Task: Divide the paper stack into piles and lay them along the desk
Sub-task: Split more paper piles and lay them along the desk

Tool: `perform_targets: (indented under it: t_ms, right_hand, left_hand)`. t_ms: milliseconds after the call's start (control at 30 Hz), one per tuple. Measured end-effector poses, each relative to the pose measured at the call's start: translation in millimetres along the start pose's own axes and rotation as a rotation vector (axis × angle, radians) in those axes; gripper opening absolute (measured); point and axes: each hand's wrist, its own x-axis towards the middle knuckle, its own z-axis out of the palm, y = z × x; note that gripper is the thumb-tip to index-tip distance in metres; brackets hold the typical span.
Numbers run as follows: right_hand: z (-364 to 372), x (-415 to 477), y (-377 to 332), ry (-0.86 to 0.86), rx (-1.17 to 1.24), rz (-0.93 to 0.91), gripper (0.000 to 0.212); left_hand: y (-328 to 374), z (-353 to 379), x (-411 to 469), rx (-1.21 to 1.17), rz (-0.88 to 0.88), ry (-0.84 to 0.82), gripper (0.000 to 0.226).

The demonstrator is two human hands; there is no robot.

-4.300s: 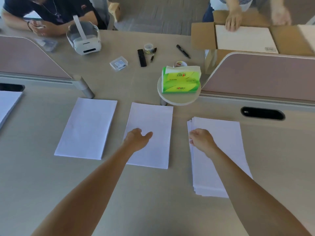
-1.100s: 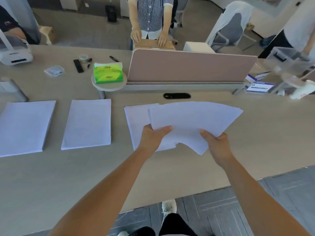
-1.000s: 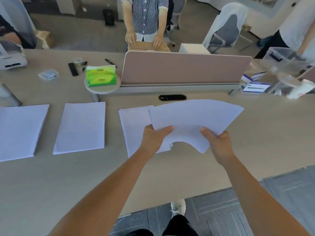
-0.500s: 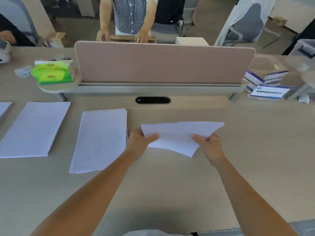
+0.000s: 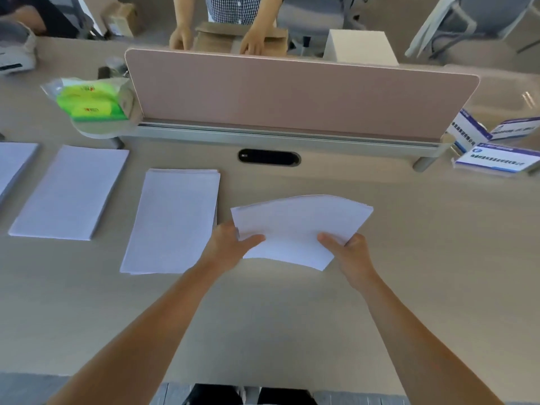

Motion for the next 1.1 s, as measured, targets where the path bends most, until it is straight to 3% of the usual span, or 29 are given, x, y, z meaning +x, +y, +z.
perform_targets:
  t_ms: [67, 200, 400, 567, 767, 933, 1100]
  right_hand:
    - [4, -4, 0, 0.026, 0.031, 0.002, 0.009]
    - [15, -11, -5, 0.097, 0.045, -0.001, 0.008]
    - [11, -24, -8, 0.107, 0.012, 0.033, 0.027]
    - [5, -28, -14, 0.073, -0.353, -0.043, 0.036]
    - [3, -17, -21, 0.126, -0.527, -0.103, 0.041]
    - [3, -1, -21, 0.053, -0.565, -0.076, 0.042]
    - [-2, 16, -18, 0.049, -0.701, -0.018, 0.026]
  left_hand:
    - [2, -1, -5, 0.013, 0.048, -0.010, 0.016]
    - [3, -11, -4, 0.142, 0.147, -0.008, 0.037]
    - [-19, -25, 4, 0.380, 0.339, -0.123, 0.030]
    - [-15, -33, 6, 0.633, 0.525, -0.110, 0.038]
    - [-1, -43, 13, 0.678, 0.485, -0.049, 0.040]
    - [3, -45, 23, 0.676, 0.427, -0.098, 0.036]
    - [-8, -43, 37, 0.567, 0.381, -0.075, 0.040]
